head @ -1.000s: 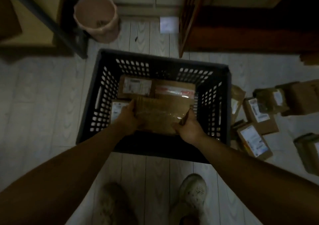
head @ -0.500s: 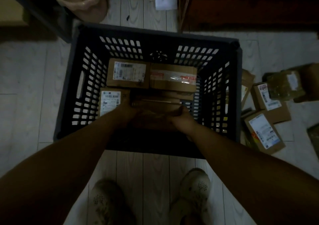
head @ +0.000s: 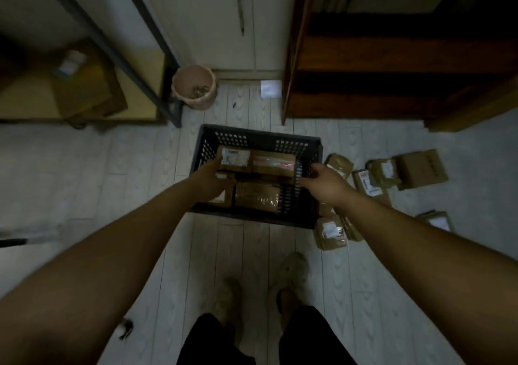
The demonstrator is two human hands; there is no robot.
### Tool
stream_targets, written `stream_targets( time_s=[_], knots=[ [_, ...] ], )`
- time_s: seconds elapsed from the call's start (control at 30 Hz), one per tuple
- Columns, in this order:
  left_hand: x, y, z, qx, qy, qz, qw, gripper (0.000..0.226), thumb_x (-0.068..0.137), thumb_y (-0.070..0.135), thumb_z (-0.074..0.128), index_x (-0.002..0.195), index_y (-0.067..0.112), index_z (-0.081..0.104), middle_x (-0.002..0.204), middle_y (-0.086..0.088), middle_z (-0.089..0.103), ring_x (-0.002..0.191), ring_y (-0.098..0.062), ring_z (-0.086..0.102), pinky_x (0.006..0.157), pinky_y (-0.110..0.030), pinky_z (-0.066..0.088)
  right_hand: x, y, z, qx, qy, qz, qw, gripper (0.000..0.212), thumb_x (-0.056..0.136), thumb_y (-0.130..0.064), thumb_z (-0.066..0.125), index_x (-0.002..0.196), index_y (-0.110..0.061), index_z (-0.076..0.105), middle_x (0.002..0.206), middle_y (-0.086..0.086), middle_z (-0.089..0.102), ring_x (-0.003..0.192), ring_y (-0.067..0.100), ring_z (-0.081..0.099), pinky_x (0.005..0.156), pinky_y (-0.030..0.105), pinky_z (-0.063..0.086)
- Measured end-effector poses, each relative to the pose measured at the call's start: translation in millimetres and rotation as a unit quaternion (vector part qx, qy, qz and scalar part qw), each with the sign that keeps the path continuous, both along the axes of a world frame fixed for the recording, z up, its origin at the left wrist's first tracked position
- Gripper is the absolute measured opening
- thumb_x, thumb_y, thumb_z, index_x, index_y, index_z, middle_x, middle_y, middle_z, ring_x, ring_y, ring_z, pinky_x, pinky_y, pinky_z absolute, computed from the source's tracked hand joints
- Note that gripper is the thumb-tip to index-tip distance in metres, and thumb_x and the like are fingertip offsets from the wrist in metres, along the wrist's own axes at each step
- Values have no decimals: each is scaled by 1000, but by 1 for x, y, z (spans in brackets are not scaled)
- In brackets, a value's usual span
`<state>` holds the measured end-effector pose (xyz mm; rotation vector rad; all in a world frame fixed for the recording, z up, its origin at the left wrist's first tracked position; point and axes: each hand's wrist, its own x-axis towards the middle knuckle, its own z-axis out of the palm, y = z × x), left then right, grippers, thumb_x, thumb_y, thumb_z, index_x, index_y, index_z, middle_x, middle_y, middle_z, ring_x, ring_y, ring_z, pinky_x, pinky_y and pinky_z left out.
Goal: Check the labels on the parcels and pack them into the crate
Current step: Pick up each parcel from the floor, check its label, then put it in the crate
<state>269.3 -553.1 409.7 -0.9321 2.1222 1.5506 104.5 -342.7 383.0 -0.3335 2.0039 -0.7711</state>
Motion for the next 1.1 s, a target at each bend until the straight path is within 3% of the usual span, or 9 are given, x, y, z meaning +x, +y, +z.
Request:
stream_targets(
  time_s=[0.1,0.17,0.23,0.3,0.37,0.53,0.77,0.93,1.1],
  knots=[
    [-4,18,63,-33,31,-46,998,38,89,18,61,125,22,50,113,5,57,97,-3,57,86,-24,48,9,30,67,10,40,-14,999,23,87,-36,62,107,-29,54,110,1,61,84,11,59,65,23,48],
    [-12,32,95,-62,30,-79,994,48,87,21,64,131,19,45,127,-7,53,104,-12,56,84,-26,47,16,56,105,33,84,-36,995,53,87,-39,62,134,-20,46,130,8,55,97,21,60,74,28,48],
    [-24,47,126,-89,31,-99,991,70,87,27,64,145,18,27,147,-10,36,123,-23,46,98,-35,42,23,84,142,48,122,-63,989,68,89,-42,59,145,-17,32,139,10,48,96,22,56,77,30,44],
    [-35,68,156,-107,48,-123,985,81,87,36,63,150,22,13,156,-7,18,138,-27,29,110,-34,28,27,117,177,53,133,-90,986,68,89,-41,59,146,-16,30,135,12,52,93,21,55,76,30,44],
    [-47,93,184,-128,76,-161,976,82,87,41,60,150,25,10,158,-4,11,142,-25,20,107,-29,22,31,148,214,58,138,-119,982,67,91,-39,58,146,-15,29,128,14,57,96,23,60,80,34,49],
    [-83,173,243,-138,119,-221,958,82,86,47,60,149,31,10,159,0,7,144,-22,12,112,-35,18,33,239,286,84,234,-161,955,65,93,-40,54,148,-16,29,150,10,35,132,28,40,100,34,36],
    [-139,347,286,-131,156,-285,937,79,86,48,59,148,35,12,158,-1,13,142,-25,19,111,-39,23,18,411,317,99,270,-218,933,65,93,-41,54,148,-18,29,153,8,30,134,27,37,103,34,33],
    [-168,483,285,-105,173,-301,932,76,90,39,57,150,26,12,155,-2,22,138,-23,28,97,-24,28,1,542,320,154,255,-220,929,69,91,-46,54,147,-16,28,151,9,32,134,28,37,107,36,33],
    [-203,553,275,-84,140,-333,929,82,87,44,60,150,28,10,156,-2,19,139,-26,27,113,-40,27,-35,612,325,163,264,-236,921,68,89,-45,58,145,-16,34,147,10,38,129,28,41,105,38,36]
  ],
)
